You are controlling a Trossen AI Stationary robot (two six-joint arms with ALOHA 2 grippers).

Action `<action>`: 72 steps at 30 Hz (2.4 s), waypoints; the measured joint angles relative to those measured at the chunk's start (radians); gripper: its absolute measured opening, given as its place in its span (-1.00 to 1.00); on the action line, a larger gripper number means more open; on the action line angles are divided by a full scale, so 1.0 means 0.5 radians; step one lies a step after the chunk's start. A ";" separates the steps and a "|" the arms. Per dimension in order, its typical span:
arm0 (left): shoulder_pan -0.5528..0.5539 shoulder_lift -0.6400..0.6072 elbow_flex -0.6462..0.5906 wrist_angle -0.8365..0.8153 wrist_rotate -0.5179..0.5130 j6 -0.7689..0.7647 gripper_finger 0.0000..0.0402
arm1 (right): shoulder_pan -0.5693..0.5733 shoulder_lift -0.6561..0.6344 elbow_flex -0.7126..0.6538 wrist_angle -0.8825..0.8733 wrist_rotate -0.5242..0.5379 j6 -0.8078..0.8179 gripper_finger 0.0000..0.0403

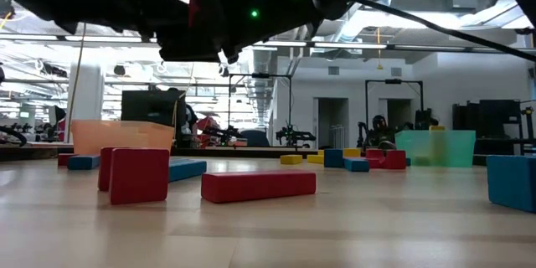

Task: Sort blocks
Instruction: Put the red wooden block into the orange bin

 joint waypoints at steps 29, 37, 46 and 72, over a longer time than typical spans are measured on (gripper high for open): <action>-0.116 -0.074 0.209 -0.525 -0.152 0.053 0.12 | -0.092 0.002 0.001 0.011 -0.020 0.062 -0.72; -0.118 -0.041 0.209 -0.442 -0.235 0.079 0.04 | -0.090 0.002 0.001 -0.052 -0.025 0.076 -0.72; -0.160 -0.020 0.209 -0.440 -0.230 0.101 -0.17 | -0.090 0.002 0.001 -0.020 -0.033 0.074 -0.72; -0.189 -0.003 0.209 -0.434 -0.243 0.232 -0.74 | -0.088 0.002 0.000 -0.064 -0.041 0.114 -0.68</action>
